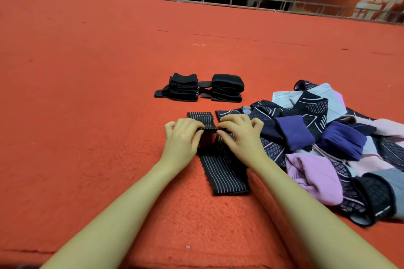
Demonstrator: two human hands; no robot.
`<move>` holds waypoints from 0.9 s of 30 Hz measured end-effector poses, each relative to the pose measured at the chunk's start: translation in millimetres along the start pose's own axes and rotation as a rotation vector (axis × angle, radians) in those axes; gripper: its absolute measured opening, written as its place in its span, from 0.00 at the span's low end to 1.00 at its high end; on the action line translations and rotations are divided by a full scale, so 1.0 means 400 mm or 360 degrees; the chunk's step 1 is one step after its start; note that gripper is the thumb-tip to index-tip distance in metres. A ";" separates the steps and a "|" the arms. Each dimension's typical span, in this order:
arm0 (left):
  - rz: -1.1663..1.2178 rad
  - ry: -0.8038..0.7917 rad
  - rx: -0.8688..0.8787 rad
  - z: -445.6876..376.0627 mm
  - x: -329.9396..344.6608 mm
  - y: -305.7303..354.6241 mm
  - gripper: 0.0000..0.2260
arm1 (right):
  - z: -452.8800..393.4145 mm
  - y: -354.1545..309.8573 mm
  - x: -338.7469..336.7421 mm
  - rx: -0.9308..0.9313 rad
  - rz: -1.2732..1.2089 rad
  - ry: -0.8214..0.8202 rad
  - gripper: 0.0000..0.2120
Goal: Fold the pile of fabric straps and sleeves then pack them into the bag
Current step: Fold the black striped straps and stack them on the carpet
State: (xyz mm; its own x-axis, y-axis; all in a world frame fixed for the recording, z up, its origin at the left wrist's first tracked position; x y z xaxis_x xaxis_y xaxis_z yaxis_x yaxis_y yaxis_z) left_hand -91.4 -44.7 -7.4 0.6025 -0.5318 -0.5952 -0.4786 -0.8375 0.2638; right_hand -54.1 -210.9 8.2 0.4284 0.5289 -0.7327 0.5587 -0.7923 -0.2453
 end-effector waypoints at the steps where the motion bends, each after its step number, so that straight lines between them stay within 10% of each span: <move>1: 0.0028 -0.0045 0.0003 0.009 -0.005 0.006 0.10 | 0.009 -0.001 -0.002 -0.0035 -0.0019 -0.0064 0.12; 14: 0.0154 -0.0178 0.0006 0.072 -0.047 0.005 0.11 | -0.007 -0.036 -0.001 0.0494 -0.0642 -0.0562 0.20; 20: 0.0130 -0.0324 0.0141 0.120 -0.033 -0.058 0.05 | -0.060 -0.003 0.096 0.0304 -0.0261 -0.1420 0.25; 27: -0.0027 -0.0230 0.0283 0.109 -0.026 -0.051 0.05 | -0.053 0.035 0.140 0.0212 -0.0020 -0.1610 0.27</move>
State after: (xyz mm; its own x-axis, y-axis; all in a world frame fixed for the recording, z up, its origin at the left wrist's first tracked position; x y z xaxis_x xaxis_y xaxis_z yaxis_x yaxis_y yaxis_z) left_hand -115.9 -16.4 -39.7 0.5196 -0.4837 -0.7044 -0.5818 -0.8040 0.1229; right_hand -7.2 -185.7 -22.7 -0.4122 0.0812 -0.9075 0.4490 -0.8486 -0.2798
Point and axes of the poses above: each hand's wrist, its own z-axis away from the middle knuckle, its own x-axis out of the palm, y = z × x, the point moved 3 cm from there along -z, towards the middle knuckle, and after that the axes turned 6 degrees about x, right-handed, at the moved point
